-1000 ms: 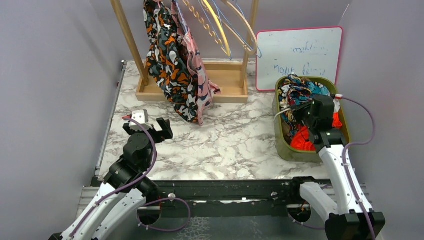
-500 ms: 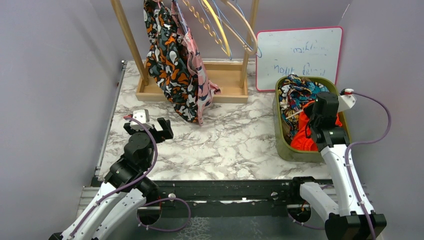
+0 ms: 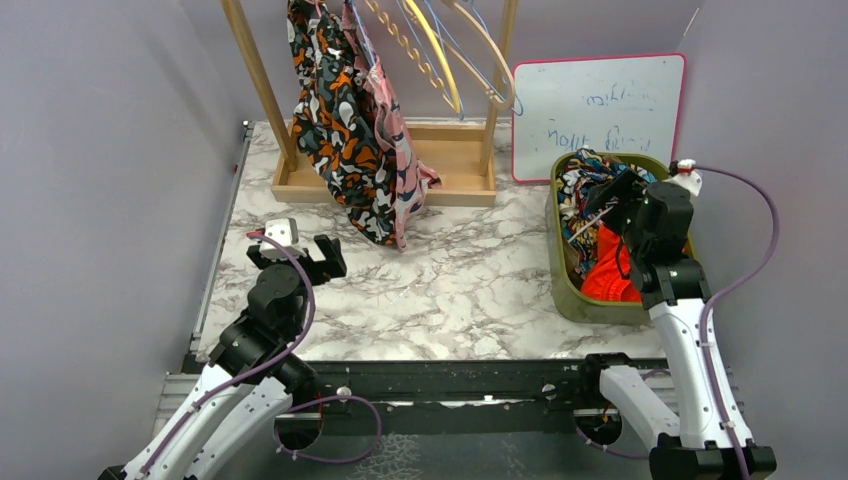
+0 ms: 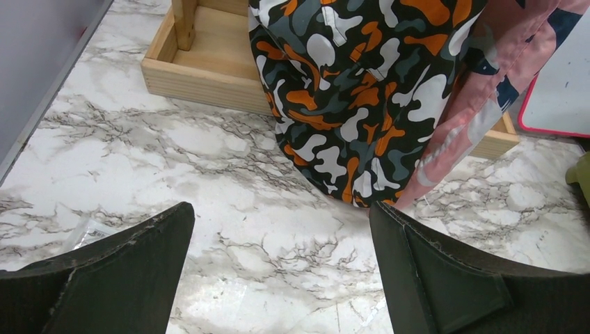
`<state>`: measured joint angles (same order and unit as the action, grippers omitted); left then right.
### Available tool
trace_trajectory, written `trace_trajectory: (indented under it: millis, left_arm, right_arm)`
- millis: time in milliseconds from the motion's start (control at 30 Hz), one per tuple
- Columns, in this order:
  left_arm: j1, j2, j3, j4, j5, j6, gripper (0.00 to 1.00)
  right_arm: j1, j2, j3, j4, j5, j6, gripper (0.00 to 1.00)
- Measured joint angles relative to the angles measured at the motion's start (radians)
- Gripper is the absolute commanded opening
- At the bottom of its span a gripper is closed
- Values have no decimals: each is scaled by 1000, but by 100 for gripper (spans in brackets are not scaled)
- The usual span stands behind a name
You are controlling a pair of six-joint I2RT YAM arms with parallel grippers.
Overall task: Remove the shorts from the hanger
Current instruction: Pick up the hanger from the clothes rod.
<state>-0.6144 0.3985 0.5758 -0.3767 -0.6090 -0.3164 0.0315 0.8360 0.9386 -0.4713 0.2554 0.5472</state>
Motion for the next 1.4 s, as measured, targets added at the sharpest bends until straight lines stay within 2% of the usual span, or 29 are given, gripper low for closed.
trace_trajectory:
  millis: [133,300,600,933,1233,1400]
  left_arm:
    - [0,0,0,3,4,0,99]
    - [5,-9,0,4,14,0,99]
    - [6,-14,0,13,16,0,99]
    - [9,-6,0,15,18,0,99]
    - [20,3,0,16,19,0,99]
    - [22,3,0,16,22,-1,99]
  right_arm:
    - [0,-1,52,0,-142,-37,100]
    - [0,25,106,1,-312,-39,100]
    - [0,77,121,3,-523,13,100]
    - [2,98,91,103,-851,21,100]
    - [44,126,97,107,-956,0,100]
    - [167,172,113,101,-935,-16,100]
